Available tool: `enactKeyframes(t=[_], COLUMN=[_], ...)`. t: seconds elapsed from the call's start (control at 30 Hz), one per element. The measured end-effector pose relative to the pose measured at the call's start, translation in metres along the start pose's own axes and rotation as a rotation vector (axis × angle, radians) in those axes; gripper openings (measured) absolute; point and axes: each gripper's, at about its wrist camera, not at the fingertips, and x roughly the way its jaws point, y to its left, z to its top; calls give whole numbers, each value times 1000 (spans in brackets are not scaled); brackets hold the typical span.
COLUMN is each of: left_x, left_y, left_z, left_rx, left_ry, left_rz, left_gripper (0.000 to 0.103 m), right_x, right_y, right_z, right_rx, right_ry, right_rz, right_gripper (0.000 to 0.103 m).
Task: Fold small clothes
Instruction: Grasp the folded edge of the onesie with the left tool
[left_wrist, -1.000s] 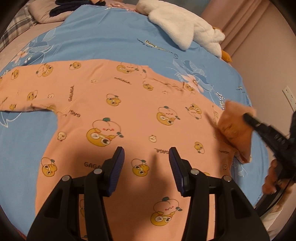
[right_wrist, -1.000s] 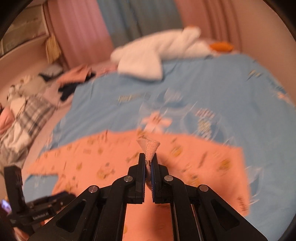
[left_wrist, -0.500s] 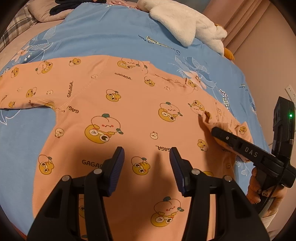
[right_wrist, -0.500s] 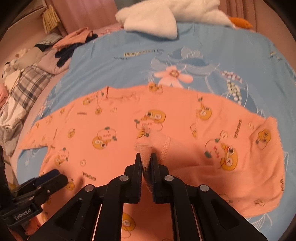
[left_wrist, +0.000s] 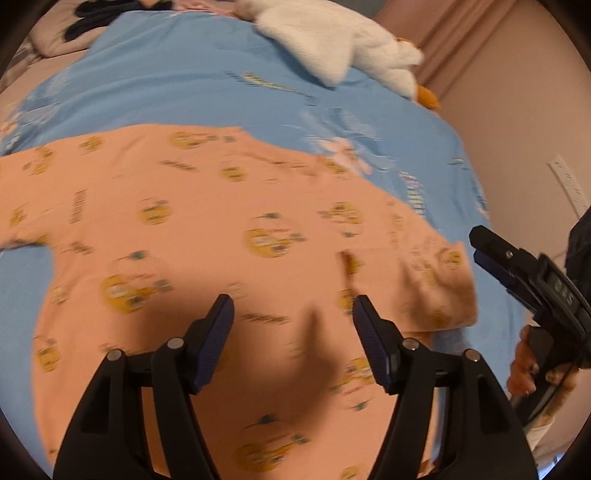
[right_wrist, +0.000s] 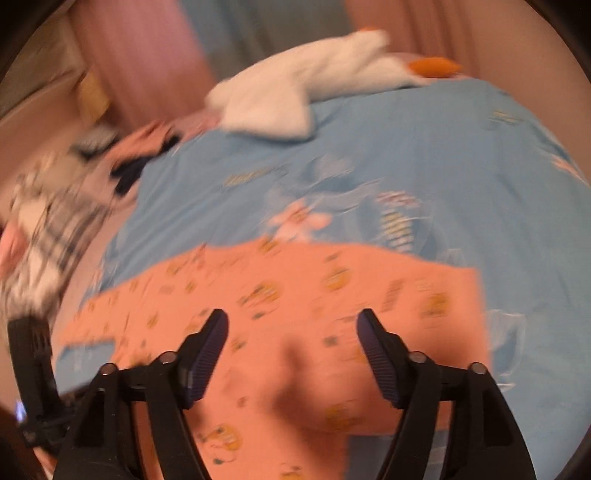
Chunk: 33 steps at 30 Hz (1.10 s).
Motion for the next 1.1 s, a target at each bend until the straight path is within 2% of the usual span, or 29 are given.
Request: enactKeyframes(t=[0.1, 0.23, 0.37, 0.5, 0.57, 0.6, 0.63, 0.67, 0.7, 0.87, 1.1], left_x=[23, 53, 69, 82, 85, 87, 90, 92, 93, 80, 42], left_y=[-18, -34, -47, -52, -54, -56, -58, -59, -60, -62, -75], left_z=[4, 9, 11, 14, 14, 13, 13, 12, 11, 12, 31], left_rx=[35, 21, 20, -35, -55, -61, -60, -55, -52, -18, 19], left_ry=[41, 122, 134, 153, 158, 163, 166, 165, 163, 130, 5], left_rz=[-31, -93, -156, -190, -199, -203, -202, -189, -170, -113, -142], left_gripper=[67, 65, 64, 62, 47, 43, 34, 19, 15, 8, 7], right_x=[-2, -6, -8, -15, -18, -19, -19, -19, -20, -20, -19], right_y=[-31, -61, -92, -118, -126, -129, -131, -133, -133, -132, -128], right_z=[2, 0, -3, -6, -7, -8, -9, -9, -10, -9, -6], right_rx=[105, 176, 262, 353, 387, 400, 408, 414, 419, 409, 382], right_ry=[-20, -34, -45, -56, -64, -67, -69, -69, -69, -75, -76], right_rz=[-35, -75, -90, -88, -91, -93, -93, -94, -96, -104, -94], right_gripper=[74, 74, 74, 74, 74, 74, 74, 74, 74, 74, 74])
